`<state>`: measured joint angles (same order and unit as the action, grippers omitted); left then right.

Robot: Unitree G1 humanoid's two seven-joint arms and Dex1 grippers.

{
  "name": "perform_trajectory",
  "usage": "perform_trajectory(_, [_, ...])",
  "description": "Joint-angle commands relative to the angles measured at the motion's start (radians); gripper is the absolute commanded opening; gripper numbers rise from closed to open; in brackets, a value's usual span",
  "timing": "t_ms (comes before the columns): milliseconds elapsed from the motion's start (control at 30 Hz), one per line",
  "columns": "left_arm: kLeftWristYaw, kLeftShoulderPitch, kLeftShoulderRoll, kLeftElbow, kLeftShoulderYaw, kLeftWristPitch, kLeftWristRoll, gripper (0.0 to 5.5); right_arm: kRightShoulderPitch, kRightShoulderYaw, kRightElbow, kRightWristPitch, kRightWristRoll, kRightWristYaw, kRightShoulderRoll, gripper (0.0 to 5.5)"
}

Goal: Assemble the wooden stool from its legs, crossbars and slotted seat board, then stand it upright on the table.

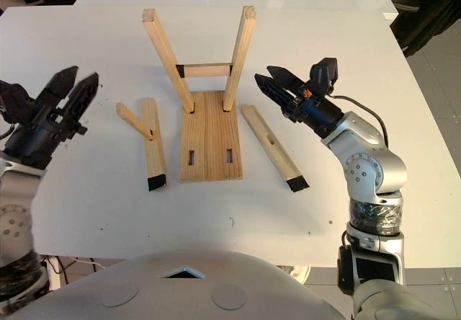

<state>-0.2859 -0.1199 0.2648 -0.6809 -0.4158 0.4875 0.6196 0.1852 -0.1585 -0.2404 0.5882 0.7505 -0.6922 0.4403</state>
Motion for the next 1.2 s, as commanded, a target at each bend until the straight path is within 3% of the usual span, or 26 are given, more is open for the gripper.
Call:
perform_trajectory(33, [0.380,0.018,-0.285,-0.033,0.208,-0.050,-0.244,2.35,0.115,0.027,0.063,0.051,0.007,-0.050,0.041,2.26])
perform_trajectory(200, [0.482,0.077,-0.378,0.006,0.318,-0.109,-0.367,2.35,0.162,0.048,0.103,0.062,-0.010,-0.078,0.038,2.26])
perform_trajectory(400, [0.557,0.156,-0.364,0.048,0.297,-0.174,-0.423,2.35,0.187,0.083,0.121,0.054,-0.022,-0.099,0.024,2.26])
perform_trajectory(700, [0.546,0.230,-0.343,0.022,0.308,-0.192,-0.434,2.35,0.185,0.094,0.124,0.046,-0.030,-0.102,0.008,2.26])
perform_trajectory(1000, [0.476,0.145,-0.357,0.268,0.294,-0.038,-0.309,2.35,0.183,0.101,0.137,0.035,-0.050,-0.107,-0.006,2.26])
perform_trajectory(1200, [0.467,0.137,-0.342,0.271,0.286,-0.055,-0.313,2.35,0.176,0.105,0.137,0.037,-0.058,-0.112,-0.009,2.26])
